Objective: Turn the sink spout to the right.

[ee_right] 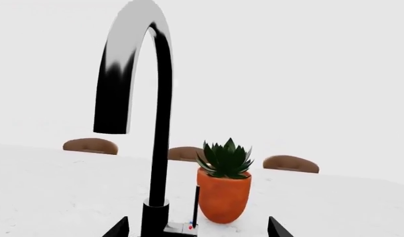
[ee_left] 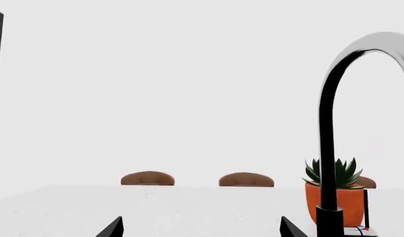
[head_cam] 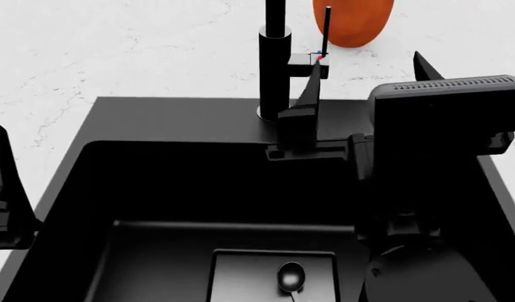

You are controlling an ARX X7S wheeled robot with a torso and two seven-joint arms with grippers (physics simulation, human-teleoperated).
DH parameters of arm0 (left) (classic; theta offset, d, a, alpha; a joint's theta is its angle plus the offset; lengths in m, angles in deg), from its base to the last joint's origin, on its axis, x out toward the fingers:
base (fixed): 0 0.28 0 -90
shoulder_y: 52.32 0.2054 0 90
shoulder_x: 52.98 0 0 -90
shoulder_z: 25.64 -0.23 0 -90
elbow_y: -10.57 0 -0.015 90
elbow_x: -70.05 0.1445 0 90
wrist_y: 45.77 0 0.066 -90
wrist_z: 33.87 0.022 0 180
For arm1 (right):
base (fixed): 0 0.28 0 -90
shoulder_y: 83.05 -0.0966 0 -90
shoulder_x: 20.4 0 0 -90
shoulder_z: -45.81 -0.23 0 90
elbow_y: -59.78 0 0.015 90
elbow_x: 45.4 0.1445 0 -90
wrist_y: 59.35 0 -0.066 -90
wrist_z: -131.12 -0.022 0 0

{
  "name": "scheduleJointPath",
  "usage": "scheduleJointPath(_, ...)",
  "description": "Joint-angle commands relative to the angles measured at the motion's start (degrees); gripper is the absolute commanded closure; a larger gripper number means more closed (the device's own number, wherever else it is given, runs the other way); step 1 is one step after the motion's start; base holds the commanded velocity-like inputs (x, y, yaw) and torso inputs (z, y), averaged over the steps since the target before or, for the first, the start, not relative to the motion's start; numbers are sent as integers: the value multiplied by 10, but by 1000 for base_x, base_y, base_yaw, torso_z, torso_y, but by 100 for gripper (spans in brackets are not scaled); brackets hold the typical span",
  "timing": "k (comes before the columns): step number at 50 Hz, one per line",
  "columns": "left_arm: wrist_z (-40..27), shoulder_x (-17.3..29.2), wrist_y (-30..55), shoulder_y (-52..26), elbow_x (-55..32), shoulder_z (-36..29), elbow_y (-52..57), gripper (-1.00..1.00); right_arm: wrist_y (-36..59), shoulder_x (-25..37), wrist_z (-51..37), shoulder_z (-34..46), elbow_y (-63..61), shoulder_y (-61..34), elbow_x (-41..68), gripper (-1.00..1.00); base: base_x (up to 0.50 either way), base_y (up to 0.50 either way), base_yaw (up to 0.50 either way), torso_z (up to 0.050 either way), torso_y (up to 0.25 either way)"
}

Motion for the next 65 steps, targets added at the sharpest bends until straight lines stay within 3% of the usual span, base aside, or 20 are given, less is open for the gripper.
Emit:
scheduleJointPath(1,-3,0,1,-1,0,-5,-6,-100,-25,-19,10,9,43,-30,0,-100,0,0,0,0,0)
scheduleJointPath(37,0,5,-8,0,-8,-14,-12,-100,-96,-82,55,63,231,-176,-18,-100,0,0,0,0,0)
scheduleJointPath(65,1,10,-18,2,-14,-17,-10,-100,-198,-135,58,61,353,-188,-7,-100,0,0,0,0,0)
